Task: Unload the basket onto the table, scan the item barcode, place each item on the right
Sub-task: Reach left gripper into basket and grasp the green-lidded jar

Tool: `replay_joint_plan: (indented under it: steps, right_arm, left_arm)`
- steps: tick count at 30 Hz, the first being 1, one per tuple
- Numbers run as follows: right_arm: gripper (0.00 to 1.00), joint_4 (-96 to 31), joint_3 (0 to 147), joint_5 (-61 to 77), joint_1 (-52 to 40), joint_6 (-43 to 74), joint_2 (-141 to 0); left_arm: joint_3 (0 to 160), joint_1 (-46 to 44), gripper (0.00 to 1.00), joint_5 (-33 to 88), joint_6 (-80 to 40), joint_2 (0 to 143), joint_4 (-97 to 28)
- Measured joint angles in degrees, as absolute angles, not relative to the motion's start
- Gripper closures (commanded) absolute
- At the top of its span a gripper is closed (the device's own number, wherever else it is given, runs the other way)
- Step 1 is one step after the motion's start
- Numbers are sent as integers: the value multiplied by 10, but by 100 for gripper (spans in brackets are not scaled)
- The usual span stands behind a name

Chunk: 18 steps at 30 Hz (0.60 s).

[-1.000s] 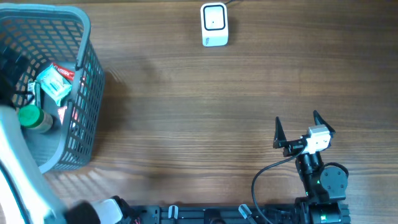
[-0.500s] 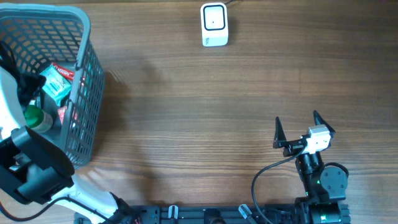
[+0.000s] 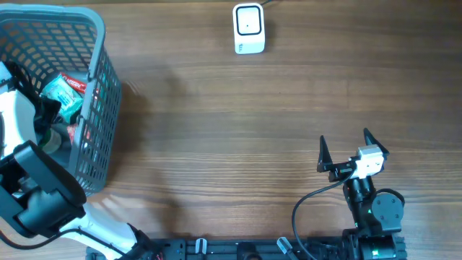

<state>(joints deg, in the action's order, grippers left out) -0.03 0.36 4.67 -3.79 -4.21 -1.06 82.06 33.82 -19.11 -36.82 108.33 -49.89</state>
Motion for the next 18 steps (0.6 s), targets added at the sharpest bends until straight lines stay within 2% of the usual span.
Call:
replay_joint_plan:
  steps: [9,10,12,14,15,18]
  right_arm:
    - [0,0,4,47,-38,-42,-11]
    - [0,0,4,47,-38,-42,-11]
    - [0,0,4,47,-38,-42,-11]
    - [0,0,4,47,-38,-42,-11]
    - [0,0,4,47,-38,-42,-11]
    - [0,0,4,47,-38,-42,-11]
  left_arm:
    - [814,338,0,-197,-369,1093,-469]
    - [808,338,2,-198,-369,1095,-463]
    - [792,338,18,-199,-371,1102,-452]
    - [778,338,29,-199,-373,1108,-446]
    - [774,338,31,-203,-371,1110,-447]
    - [773,338,29,-218,-374,1109,-450]
